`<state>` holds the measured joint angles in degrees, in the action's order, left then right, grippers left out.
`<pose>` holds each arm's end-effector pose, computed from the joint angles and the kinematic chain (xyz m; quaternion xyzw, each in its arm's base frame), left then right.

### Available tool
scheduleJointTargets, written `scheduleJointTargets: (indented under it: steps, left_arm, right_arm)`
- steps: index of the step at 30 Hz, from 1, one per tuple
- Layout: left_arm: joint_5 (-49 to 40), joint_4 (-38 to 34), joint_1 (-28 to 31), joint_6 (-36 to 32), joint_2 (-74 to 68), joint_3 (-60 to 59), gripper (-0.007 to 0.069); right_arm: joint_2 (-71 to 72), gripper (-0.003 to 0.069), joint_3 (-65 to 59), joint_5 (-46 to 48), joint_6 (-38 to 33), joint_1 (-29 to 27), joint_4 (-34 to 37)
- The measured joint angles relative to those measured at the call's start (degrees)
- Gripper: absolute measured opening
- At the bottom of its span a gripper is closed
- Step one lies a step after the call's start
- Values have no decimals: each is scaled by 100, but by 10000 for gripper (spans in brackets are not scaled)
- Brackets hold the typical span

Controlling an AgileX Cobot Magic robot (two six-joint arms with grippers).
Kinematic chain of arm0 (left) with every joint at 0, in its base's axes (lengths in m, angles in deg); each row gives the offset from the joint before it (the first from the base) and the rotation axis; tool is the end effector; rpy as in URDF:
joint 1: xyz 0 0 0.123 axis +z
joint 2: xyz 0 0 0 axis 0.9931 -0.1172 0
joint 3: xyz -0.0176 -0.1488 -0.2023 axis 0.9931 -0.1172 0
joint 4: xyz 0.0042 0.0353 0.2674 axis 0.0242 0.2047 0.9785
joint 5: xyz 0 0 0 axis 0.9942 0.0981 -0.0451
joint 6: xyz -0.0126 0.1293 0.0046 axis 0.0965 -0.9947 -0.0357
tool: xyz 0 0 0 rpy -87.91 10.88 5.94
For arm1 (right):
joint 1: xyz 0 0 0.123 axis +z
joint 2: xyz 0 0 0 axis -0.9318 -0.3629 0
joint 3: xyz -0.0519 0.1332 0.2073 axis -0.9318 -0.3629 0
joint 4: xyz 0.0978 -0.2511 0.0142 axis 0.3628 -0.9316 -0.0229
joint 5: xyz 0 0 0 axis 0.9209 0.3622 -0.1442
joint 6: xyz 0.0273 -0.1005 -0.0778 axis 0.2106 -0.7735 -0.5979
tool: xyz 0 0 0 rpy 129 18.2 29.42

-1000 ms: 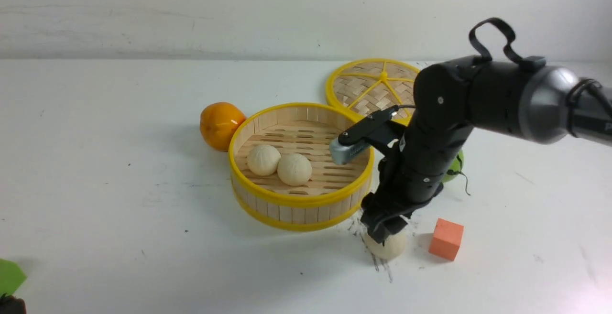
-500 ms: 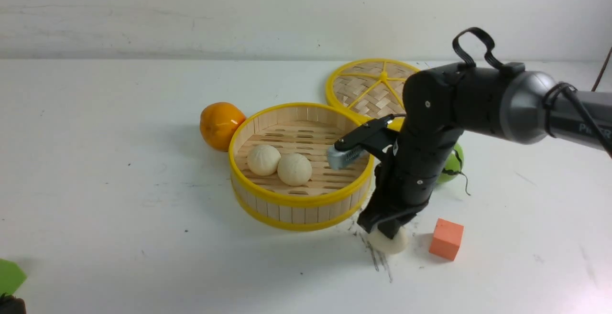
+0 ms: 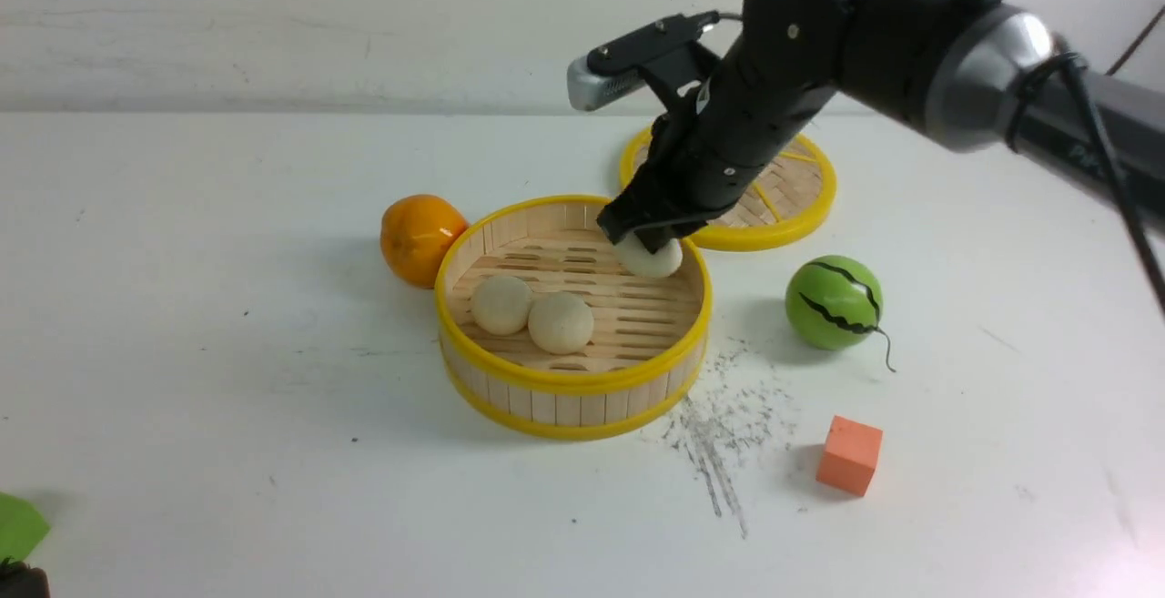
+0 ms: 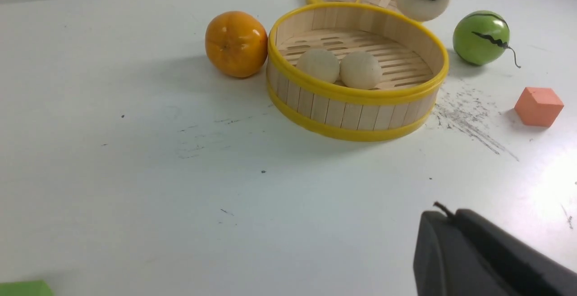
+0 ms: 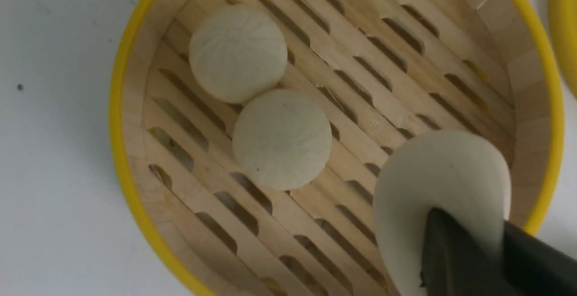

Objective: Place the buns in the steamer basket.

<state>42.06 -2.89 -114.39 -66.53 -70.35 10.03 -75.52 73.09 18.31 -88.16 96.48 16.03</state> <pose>0.1206 -0.0583 0.2617 0.1381 0.7867 -0.1606 0.5798 0.4393 0.2472 0.2068 -0.2944 0.9128 0.1036 0.2635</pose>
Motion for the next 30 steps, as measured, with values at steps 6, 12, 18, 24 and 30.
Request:
scheduleJointTargets:
  steps: [6, 12, 18, 24, 30]
  left_arm:
    - [0, 20, 0, 0, 0, 0, 20]
    - [0, 46, 0, 0, 0, 0, 29]
    - [0, 46, 0, 0, 0, 0, 34]
    - [2, 46, 0, 0, 0, 0, 38]
    - [2, 46, 0, 0, 0, 0, 41]
  right_arm:
    - [-633, 223, 19, -10, 137, 0, -67]
    - [-582, 451, 25, 97, 277, 0, -103]
    - [-11, 523, 25, 677, 289, 0, -103]
    - [1057, 430, 63, 1619, 289, 0, -104]
    - [2217, 190, -562, 1709, 284, 0, 31]
